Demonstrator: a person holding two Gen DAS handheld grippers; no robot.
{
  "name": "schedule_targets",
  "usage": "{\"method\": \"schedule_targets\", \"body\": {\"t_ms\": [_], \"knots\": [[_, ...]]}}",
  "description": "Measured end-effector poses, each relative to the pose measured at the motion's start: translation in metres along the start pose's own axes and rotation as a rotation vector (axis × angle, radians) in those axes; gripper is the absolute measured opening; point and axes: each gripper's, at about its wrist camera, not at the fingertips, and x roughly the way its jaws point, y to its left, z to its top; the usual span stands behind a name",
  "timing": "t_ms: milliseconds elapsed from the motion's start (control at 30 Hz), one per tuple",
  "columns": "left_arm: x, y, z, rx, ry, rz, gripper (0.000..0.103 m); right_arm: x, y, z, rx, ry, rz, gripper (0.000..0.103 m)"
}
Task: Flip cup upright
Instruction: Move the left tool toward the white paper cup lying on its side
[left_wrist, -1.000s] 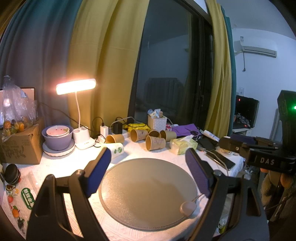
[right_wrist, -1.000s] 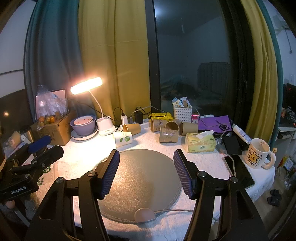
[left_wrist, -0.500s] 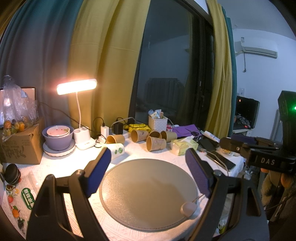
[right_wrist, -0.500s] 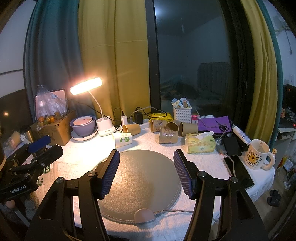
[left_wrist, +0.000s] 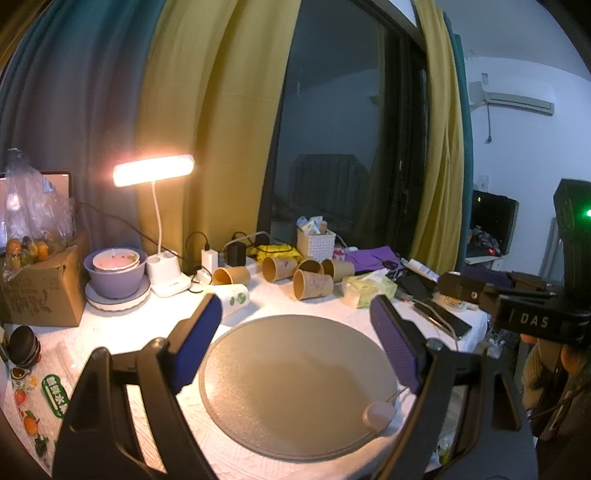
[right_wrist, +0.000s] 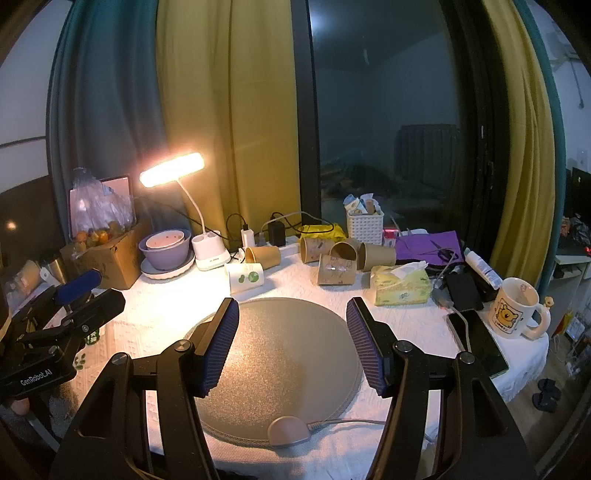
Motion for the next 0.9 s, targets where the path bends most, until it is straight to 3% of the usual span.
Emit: {"method": "schedule_targets", "body": {"t_ms": [467,900], "knots": [[0.057,0.022,0.007,0.087,0.104,-0.015,0.084,0.056,0.001,0.009,-0.028,0.077,0.020,0.064],[0.170,0.078,0.003,0.140,0.291,0.032,0.084,0.158,-0.009,0.020,-0.050,0.193,0.038,0.064]]}}
